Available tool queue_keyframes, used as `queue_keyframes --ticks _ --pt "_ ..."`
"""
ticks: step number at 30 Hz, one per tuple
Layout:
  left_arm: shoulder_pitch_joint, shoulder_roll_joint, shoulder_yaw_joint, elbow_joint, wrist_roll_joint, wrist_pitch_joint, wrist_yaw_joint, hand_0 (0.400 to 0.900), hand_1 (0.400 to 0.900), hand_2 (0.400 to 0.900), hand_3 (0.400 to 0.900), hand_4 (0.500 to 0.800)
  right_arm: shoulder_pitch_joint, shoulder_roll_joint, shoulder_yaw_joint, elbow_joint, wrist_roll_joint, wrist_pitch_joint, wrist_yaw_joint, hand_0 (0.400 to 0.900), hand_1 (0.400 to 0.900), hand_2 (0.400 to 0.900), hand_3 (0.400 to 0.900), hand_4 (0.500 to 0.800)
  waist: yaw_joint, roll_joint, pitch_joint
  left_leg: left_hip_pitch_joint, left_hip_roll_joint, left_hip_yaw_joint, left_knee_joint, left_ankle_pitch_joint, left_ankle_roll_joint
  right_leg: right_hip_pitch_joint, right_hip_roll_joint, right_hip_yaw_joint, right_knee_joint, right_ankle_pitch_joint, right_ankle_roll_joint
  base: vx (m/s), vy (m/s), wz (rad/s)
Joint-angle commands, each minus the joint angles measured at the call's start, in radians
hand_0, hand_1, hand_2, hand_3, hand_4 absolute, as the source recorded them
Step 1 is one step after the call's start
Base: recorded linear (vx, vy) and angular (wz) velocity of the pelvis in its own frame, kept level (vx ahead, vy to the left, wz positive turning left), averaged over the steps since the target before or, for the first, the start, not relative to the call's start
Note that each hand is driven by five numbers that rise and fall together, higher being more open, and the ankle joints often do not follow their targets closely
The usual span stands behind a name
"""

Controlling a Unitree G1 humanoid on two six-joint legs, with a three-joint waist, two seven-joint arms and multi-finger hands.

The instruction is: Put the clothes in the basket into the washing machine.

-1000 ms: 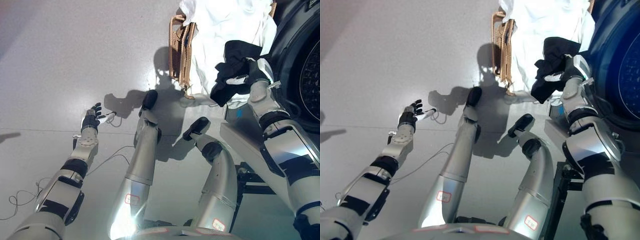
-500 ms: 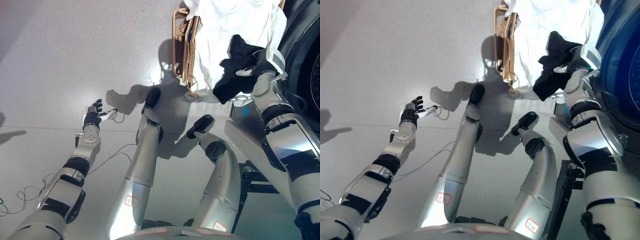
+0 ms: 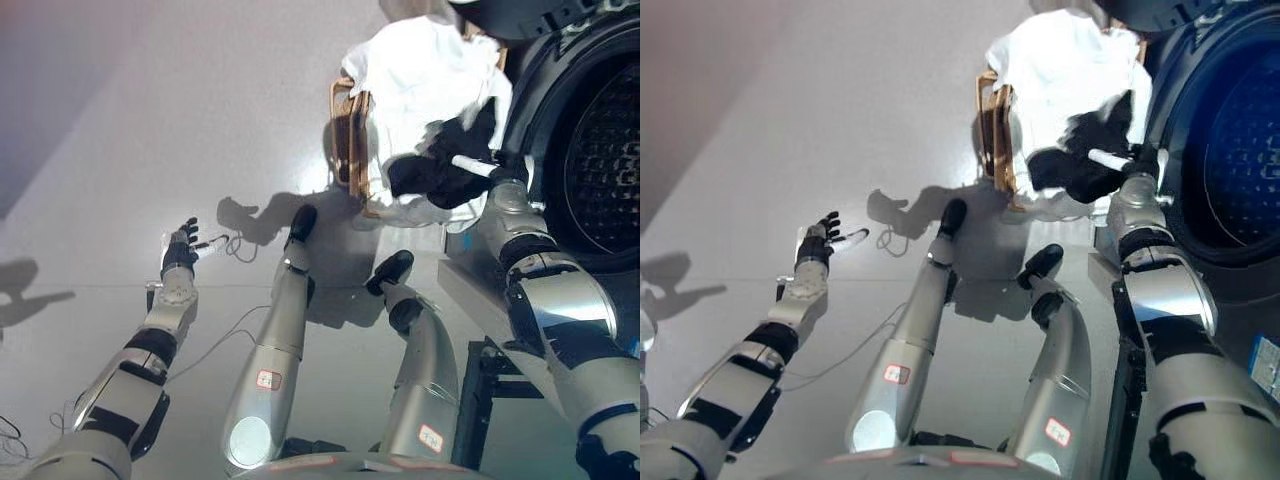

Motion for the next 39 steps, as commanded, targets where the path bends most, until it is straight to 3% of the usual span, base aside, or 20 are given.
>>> queue_keyframes --ticks 1,3,4,6,10,14,15,20,29,36,37,38,39 --pt "0.146 -0.044 0.024 0.084 0.050 -0.038 0.020 0.900 0.900 0.900 0.900 0.800 0.098 0.011 -0.121 -0.028 0.338 -0.161 -0.009 0.400 0.400 0.400 0.400 0.500 -0.023 0.133 -0.146 0.089 -0.013 0.019 -0.250 0.105 -0.006 0.090 0.036 0.025 -0.025 -0.050 0.096 0.06 0.075 -0.21" --pt "0.163 -0.042 0.025 0.080 0.050 -0.039 0.015 0.900 0.900 0.900 0.900 0.800 0.110 0.014 -0.123 -0.021 0.352 -0.164 0.008 0.400 0.400 0.400 0.400 0.500 -0.017 0.139 -0.149 0.111 -0.010 0.021 -0.259 0.106 -0.004 0.109 0.041 0.027 -0.047 -0.045 0.097 0.05 0.077 -0.18" --pt "0.191 -0.057 0.018 0.074 0.061 -0.039 0.007 0.900 0.900 0.900 0.900 0.800 0.124 0.049 -0.193 -0.046 0.492 -0.211 0.030 0.400 0.400 0.400 0.400 0.500 -0.016 0.166 -0.158 0.139 -0.013 0.031 -0.273 0.109 -0.002 0.137 0.040 0.035 -0.073 -0.036 0.101 0.09 0.122 -0.21" --pt "0.210 -0.069 0.006 0.072 0.071 -0.038 0.001 0.900 0.900 0.900 0.900 0.800 0.142 0.075 -0.231 -0.058 0.564 -0.230 0.046 0.400 0.400 0.400 0.400 0.500 -0.014 0.184 -0.163 0.165 -0.014 0.033 -0.287 0.111 -0.001 0.168 0.043 0.035 -0.101 -0.031 0.104 0.06 0.077 -0.11" --pt "0.275 -0.100 -0.008 0.052 0.072 -0.042 -0.032 0.900 0.900 0.900 0.900 0.800 0.153 0.100 -0.344 -0.058 0.740 -0.281 0.084 0.400 0.400 0.400 0.400 0.500 0.010 0.272 -0.194 0.241 -0.031 0.047 -0.317 0.114 0.005 0.253 0.029 0.055 -0.163 -0.023 0.113 0.08 0.101 -0.09" --pt "0.317 -0.120 -0.021 0.049 0.079 -0.042 -0.050 0.900 0.900 0.900 0.900 0.800 0.170 0.096 -0.402 -0.084 0.796 -0.320 0.090 0.400 0.400 0.400 0.400 0.500 0.020 0.333 -0.209 0.288 -0.044 0.048 -0.334 0.113 0.010 0.305 0.019 0.058 -0.186 -0.020 0.120 0.06 0.079 -0.01" --pt "0.333 -0.125 -0.028 0.045 0.091 -0.042 -0.060 0.900 0.900 0.900 0.900 0.800 0.166 0.080 -0.433 -0.089 0.802 -0.346 0.080 0.400 0.400 0.400 0.400 0.500 0.026 0.364 -0.225 0.308 -0.053 0.050 -0.344 0.113 0.011 0.324 0.015 0.062 -0.192 -0.028 0.121 0.05 0.058 0.02" --pt "0.372 -0.132 -0.031 0.033 0.097 -0.041 -0.076 0.900 0.900 0.900 0.900 0.800 0.137 0.003 -0.452 -0.129 0.776 -0.375 0.055 0.400 0.400 0.400 0.400 0.500 0.045 0.428 -0.255 0.360 -0.062 0.043 -0.368 0.115 0.014 0.379 0.002 0.056 -0.208 -0.034 0.127 0.05 0.028 0.03" --pt "0.407 -0.144 -0.042 0.038 0.099 -0.041 -0.100 0.900 0.900 0.900 0.900 0.800 0.044 -0.157 -0.403 -0.143 0.710 -0.379 0.030 0.400 0.400 0.400 0.400 0.500 0.046 0.449 -0.283 0.415 -0.032 0.044 -0.406 0.136 0.010 0.422 0.017 0.048 -0.241 -0.006 0.125 0.03 -0.012 -0.05" --pt "0.410 -0.139 -0.046 0.012 0.082 -0.048 -0.106 0.900 0.900 0.900 0.900 0.800 -0.002 -0.234 -0.361 -0.143 0.639 -0.372 -0.018 0.400 0.400 0.400 0.400 0.500 0.030 0.443 -0.287 0.460 -0.014 0.031 -0.436 0.142 -0.001 0.461 0.035 0.038 -0.261 -0.011 0.116 0.02 -0.053 0.01" --pt "0.410 -0.137 -0.045 0.010 0.081 -0.049 -0.107 0.900 0.900 0.900 0.900 0.800 -0.008 -0.244 -0.351 -0.133 0.631 -0.362 -0.019 0.747 0.747 0.747 0.747 0.708 0.028 0.444 -0.287 0.463 -0.011 0.029 -0.439 0.144 -0.003 0.461 0.035 0.036 -0.262 -0.011 0.114 0.01 -0.053 0.06" --pt "0.410 -0.135 -0.044 0.008 0.079 -0.050 -0.107 0.900 0.900 0.900 0.900 0.800 -0.013 -0.250 -0.343 -0.128 0.631 -0.353 -0.015 0.900 0.900 0.900 0.900 0.800 0.027 0.442 -0.288 0.469 -0.010 0.027 -0.447 0.145 -0.005 0.465 0.035 0.034 -0.262 -0.015 0.114 0.11 -0.094 0.13" --pt "0.410 -0.136 -0.042 0.008 0.075 -0.050 -0.108 0.900 0.900 0.900 0.900 0.800 -0.016 -0.254 -0.338 -0.124 0.632 -0.348 -0.010 0.900 0.900 0.900 0.900 0.800 0.026 0.439 -0.296 0.481 -0.009 0.025 -0.462 0.133 -0.008 0.474 0.037 0.039 -0.269 -0.037 0.117 0.12 -0.094 0.12"
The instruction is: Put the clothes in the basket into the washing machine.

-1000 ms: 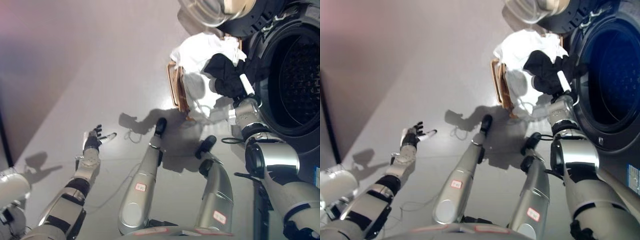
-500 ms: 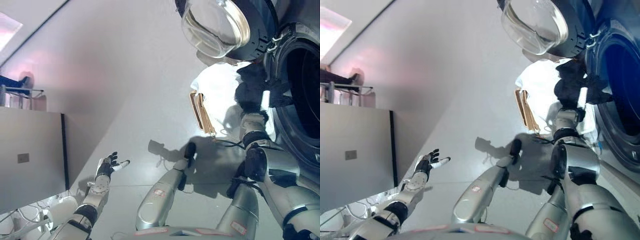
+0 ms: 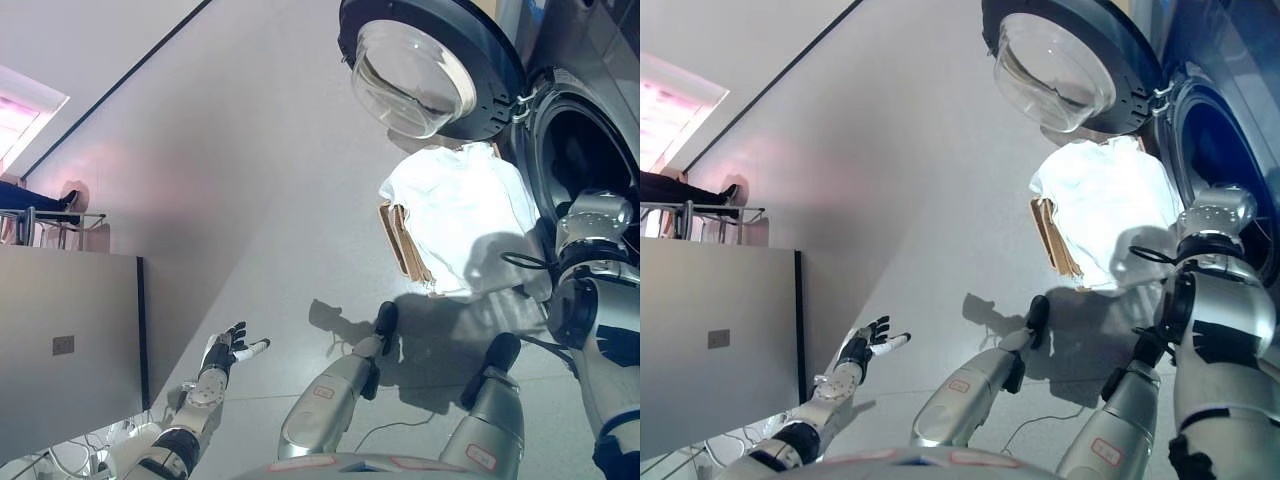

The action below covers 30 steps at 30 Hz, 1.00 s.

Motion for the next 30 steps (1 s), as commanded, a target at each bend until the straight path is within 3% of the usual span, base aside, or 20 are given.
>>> queue_keyframes --ticks 1,5,17,22,30 --pt "0.015 0.052 -0.026 0.057 -0.014 -0.030 0.029 0.900 0.900 0.900 0.900 0.800 -0.035 -0.073 0.091 -0.060 -0.055 -0.010 0.031 0.900 0.900 0.900 0.900 0.800 0.009 -0.003 -0.103 -0.001 -0.013 -0.063 -0.115 0.055 -0.067 0.088 0.027 -0.011 -0.019 -0.113 0.037 0.12 -0.075 0.13" --pt "0.025 0.047 -0.024 0.062 -0.020 -0.026 0.022 0.900 0.900 0.900 0.900 0.800 -0.029 -0.061 0.088 -0.051 -0.040 -0.003 0.042 0.900 0.900 0.900 0.900 0.800 0.009 0.010 -0.102 0.004 -0.009 -0.065 -0.131 0.081 -0.071 0.085 0.033 -0.024 -0.025 -0.090 0.031 -0.03 0.011 0.00" --pt "0.038 0.038 -0.008 0.077 -0.040 -0.021 0.005 0.900 0.900 0.900 0.900 0.800 -0.013 -0.031 0.106 0.014 -0.059 0.047 0.074 0.900 0.900 0.900 0.900 0.800 0.005 0.016 -0.106 0.019 -0.003 -0.061 -0.133 0.070 -0.062 0.089 0.038 -0.017 -0.015 -0.092 0.027 0.00 0.006 -0.02" --pt "0.028 0.047 0.009 0.080 -0.040 -0.020 0.010 0.900 0.900 0.900 0.900 0.800 0.016 0.006 0.209 0.078 -0.188 0.149 0.101 0.900 0.900 0.900 0.900 0.800 -0.012 -0.028 -0.062 0.008 0.003 -0.049 -0.108 0.059 -0.051 0.074 0.055 0.003 -0.005 -0.084 0.019 -0.02 -0.013 -0.13" --pt "0.020 0.040 0.004 0.061 -0.051 -0.016 0.003 0.900 0.900 0.900 0.900 0.800 0.090 0.083 0.227 0.098 -0.238 0.191 0.133 0.900 0.900 0.900 0.900 0.800 -0.025 -0.081 -0.002 -0.045 0.006 -0.037 -0.068 0.061 -0.046 0.031 0.071 0.010 0.015 -0.078 0.007 -0.03 -0.009 -0.01"
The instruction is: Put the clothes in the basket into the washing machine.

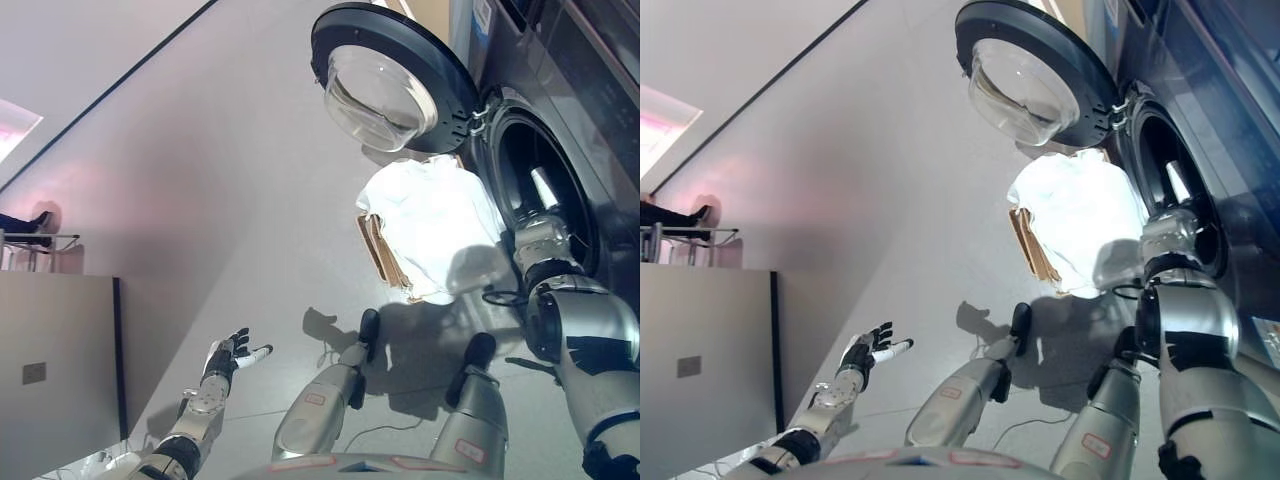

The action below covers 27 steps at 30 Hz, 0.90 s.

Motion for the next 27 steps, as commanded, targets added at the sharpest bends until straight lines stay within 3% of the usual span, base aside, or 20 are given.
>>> queue_keyframes --ticks 1,15,19,27 --pt "-0.008 0.053 0.029 0.059 -0.038 0.000 0.021 0.900 0.900 0.900 0.900 0.800 0.002 -0.026 0.053 -0.015 -0.091 0.004 0.043 0.900 0.900 0.900 0.900 0.800 0.024 -0.026 0.036 -0.066 -0.019 -0.040 -0.019 0.043 -0.029 0.050 0.049 0.007 -0.004 -0.056 0.009 -0.05 -0.003 -0.04" --pt "-0.027 0.043 0.063 0.072 -0.007 0.014 0.023 0.900 0.900 0.900 0.900 0.800 0.287 0.107 0.090 -0.007 -0.317 0.046 0.052 0.900 0.900 0.900 0.900 0.800 -0.019 -0.145 0.078 -0.086 -0.009 -0.037 0.031 0.024 -0.023 0.056 0.071 0.003 -0.003 -0.041 -0.005 -0.01 -0.006 -0.06" --pt "-0.023 0.029 0.102 0.113 0.004 0.027 0.018 0.900 0.900 0.900 0.900 0.800 0.438 0.166 0.099 -0.025 -0.404 0.051 0.051 0.900 0.900 0.900 0.900 0.800 -0.058 -0.198 0.064 -0.033 0.009 -0.027 0.019 0.014 -0.020 0.116 0.094 0.005 -0.044 -0.025 -0.005 0.05 -0.017 -0.19" --pt "0.005 0.006 0.171 0.209 0.044 0.063 -0.013 0.900 0.900 0.900 0.900 0.800 0.686 0.255 0.105 -0.036 -0.511 0.089 0.097 0.900 0.900 0.900 0.900 0.800 -0.128 -0.257 0.005 0.104 0.041 -0.020 -0.034 0.000 -0.026 0.272 0.130 -0.008 -0.134 -0.009 0.000 0.09 -0.025 -0.11"
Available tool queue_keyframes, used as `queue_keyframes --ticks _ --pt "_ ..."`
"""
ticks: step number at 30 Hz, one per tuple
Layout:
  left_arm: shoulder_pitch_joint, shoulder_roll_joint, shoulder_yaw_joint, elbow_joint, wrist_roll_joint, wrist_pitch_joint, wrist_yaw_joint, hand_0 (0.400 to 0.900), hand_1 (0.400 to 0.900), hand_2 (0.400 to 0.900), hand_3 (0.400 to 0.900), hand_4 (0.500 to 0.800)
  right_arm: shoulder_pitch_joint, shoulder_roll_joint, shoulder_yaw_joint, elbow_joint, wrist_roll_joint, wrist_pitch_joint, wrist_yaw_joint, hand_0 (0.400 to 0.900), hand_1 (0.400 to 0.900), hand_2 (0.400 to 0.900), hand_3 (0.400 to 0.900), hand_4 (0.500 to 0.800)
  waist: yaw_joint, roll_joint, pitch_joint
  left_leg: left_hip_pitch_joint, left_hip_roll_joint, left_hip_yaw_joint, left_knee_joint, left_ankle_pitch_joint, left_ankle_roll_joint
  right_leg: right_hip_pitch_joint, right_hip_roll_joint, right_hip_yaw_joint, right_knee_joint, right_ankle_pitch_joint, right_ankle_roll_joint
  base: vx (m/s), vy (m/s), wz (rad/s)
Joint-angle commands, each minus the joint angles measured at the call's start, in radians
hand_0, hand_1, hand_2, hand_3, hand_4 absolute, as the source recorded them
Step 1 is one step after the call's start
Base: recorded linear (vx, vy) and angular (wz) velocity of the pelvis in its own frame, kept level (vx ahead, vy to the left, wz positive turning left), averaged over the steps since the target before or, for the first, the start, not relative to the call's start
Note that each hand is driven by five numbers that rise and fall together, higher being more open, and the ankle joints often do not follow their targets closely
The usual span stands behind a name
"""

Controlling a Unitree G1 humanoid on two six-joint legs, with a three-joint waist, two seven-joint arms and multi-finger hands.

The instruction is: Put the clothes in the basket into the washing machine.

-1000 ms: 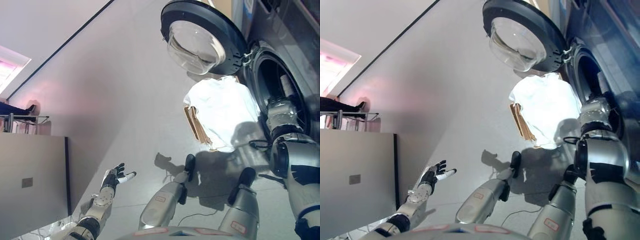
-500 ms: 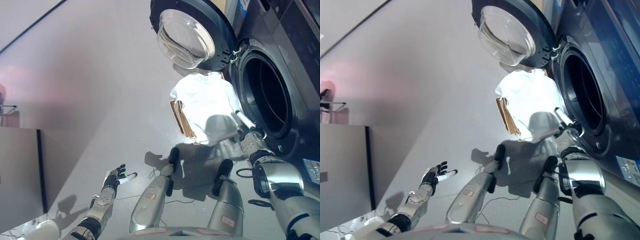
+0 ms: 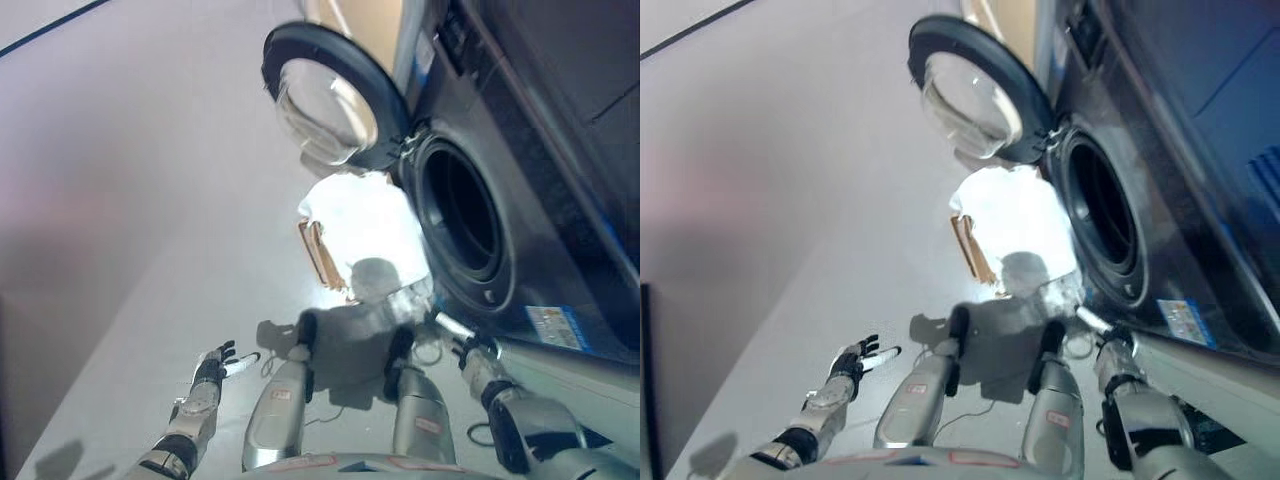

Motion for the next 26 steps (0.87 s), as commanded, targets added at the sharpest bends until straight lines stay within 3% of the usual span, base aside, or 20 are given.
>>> queue_keyframes --ticks 1,4,6,10,20,26 --pt "0.033 0.016 0.052 0.084 0.041 0.010 0.002 0.900 0.900 0.900 0.900 0.800 0.115 -0.006 0.017 0.021 -0.059 0.005 0.003 0.900 0.900 0.900 0.900 0.800 -0.028 -0.030 -0.081 -0.022 -0.021 -0.032 -0.096 0.074 -0.007 0.066 0.033 -0.007 0.006 -0.047 0.032 0.07 -0.024 -0.14" --pt "0.049 0.011 0.079 0.120 0.061 0.025 -0.013 0.900 0.900 0.900 0.900 0.800 0.181 0.004 0.042 0.027 -0.161 0.020 0.013 0.900 0.900 0.900 0.900 0.800 -0.050 -0.043 -0.117 0.033 -0.011 -0.021 -0.114 0.069 -0.009 0.124 0.044 -0.009 -0.026 -0.043 0.034 0.07 -0.029 -0.13" --pt "0.071 0.009 0.092 0.151 0.104 0.037 -0.035 0.900 0.900 0.900 0.900 0.800 0.239 -0.006 0.101 0.022 -0.326 0.039 0.025 0.900 0.900 0.900 0.900 0.800 -0.067 -0.059 -0.156 0.080 -0.009 -0.010 -0.121 0.058 -0.008 0.178 0.053 -0.007 -0.055 -0.037 0.039 0.06 -0.039 -0.17" --pt "0.099 0.000 0.085 0.179 0.182 0.055 -0.059 0.900 0.900 0.900 0.900 0.800 0.289 -0.009 0.180 0.022 -0.525 0.065 0.034 0.900 0.900 0.900 0.900 0.800 -0.082 -0.080 -0.204 0.156 0.002 0.012 -0.139 0.047 -0.006 0.251 0.066 0.004 -0.095 -0.029 0.045 0.08 -0.035 -0.23" --pt "0.121 -0.012 0.078 0.204 0.252 0.073 -0.093 0.900 0.900 0.900 0.900 0.800 0.359 -0.022 0.108 0.081 -0.551 0.102 0.081 0.900 0.900 0.900 0.900 0.800 -0.114 -0.088 -0.260 0.289 0.013 0.063 -0.172 0.018 0.012 0.351 0.075 0.040 -0.112 -0.027 0.055 0.04 -0.027 -0.24" --pt "0.129 -0.021 0.065 0.192 0.263 0.074 -0.095 0.900 0.900 0.900 0.900 0.800 0.361 -0.024 0.096 0.092 -0.555 0.112 0.087 0.900 0.900 0.900 0.900 0.800 -0.120 -0.079 -0.278 0.316 0.013 0.068 -0.172 0.006 0.016 0.383 0.076 0.043 -0.127 -0.029 0.059 0.00 -0.002 -0.01"
